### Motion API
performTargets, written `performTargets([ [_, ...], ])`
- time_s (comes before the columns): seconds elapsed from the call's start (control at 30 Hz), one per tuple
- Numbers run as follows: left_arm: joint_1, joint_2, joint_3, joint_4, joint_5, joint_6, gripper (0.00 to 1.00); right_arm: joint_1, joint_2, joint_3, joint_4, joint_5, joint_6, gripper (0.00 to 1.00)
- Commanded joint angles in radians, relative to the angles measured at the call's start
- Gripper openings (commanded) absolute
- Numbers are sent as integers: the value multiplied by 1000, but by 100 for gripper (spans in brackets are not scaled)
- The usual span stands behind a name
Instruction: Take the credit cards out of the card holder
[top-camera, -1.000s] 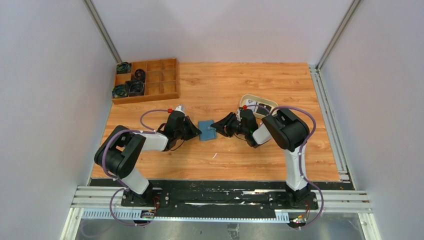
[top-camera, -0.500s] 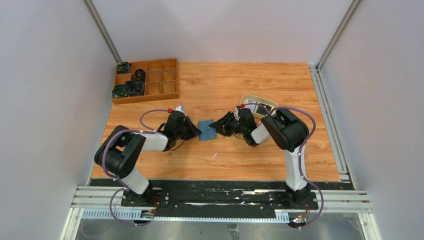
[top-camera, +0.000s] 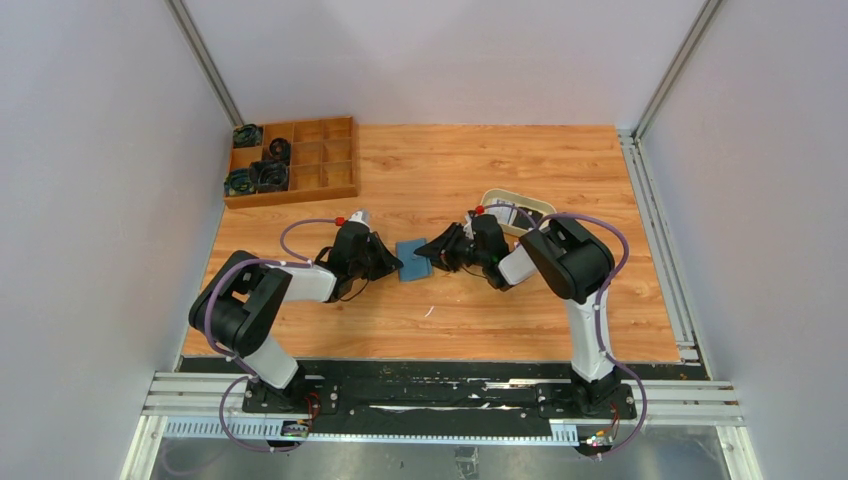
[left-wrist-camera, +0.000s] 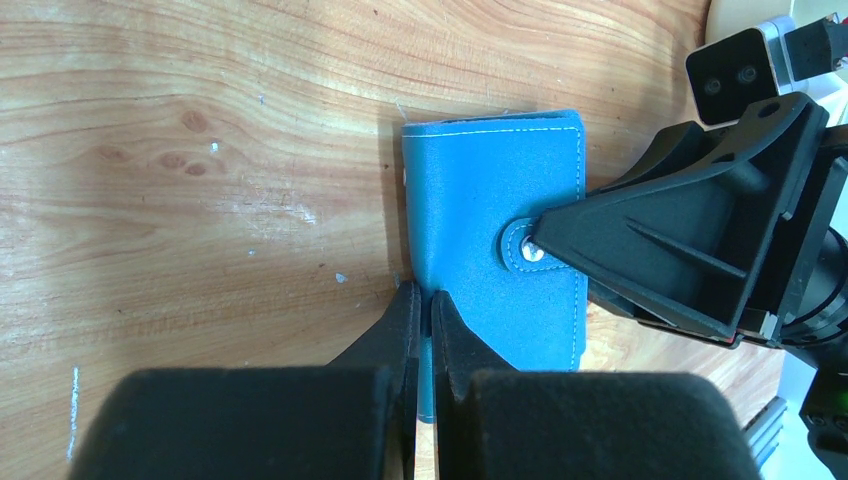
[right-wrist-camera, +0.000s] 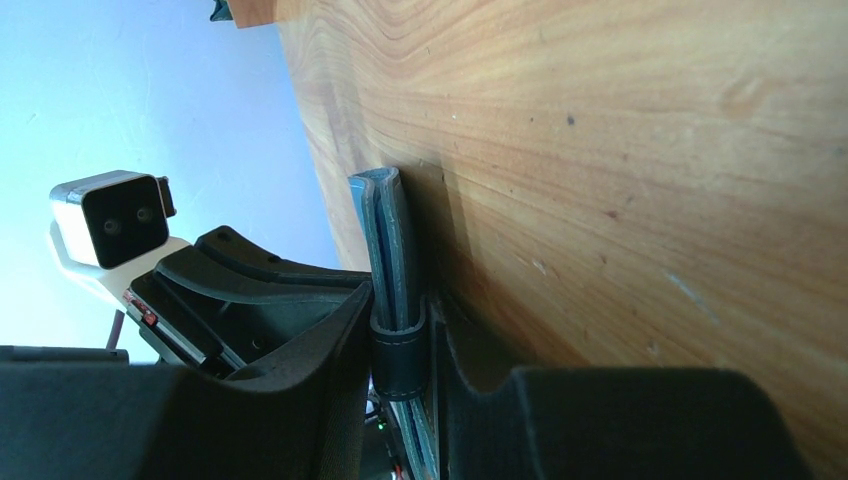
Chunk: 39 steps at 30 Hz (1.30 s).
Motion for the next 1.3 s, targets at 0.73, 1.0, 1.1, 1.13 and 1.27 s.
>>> performTargets([
  [0.73,2,102,-52,-250,-88,71,0,15,-47,-40,-72,-40,-145,26],
  [1.0,2,110,-46,-250,-88,67,0,14,-63,-33,-100,-67,-187,32],
  [1.1,2,112,-46,-250,-88,67,0,14,-60,-33,-106,-79,-195,35],
  [1.13,2,113,-47,-250,-88,67,0,14,-59,-35,-103,-80,-196,35],
  [1.27,2,113,-50,-250,-90,67,0,14,-50,-44,-89,-84,-193,35],
])
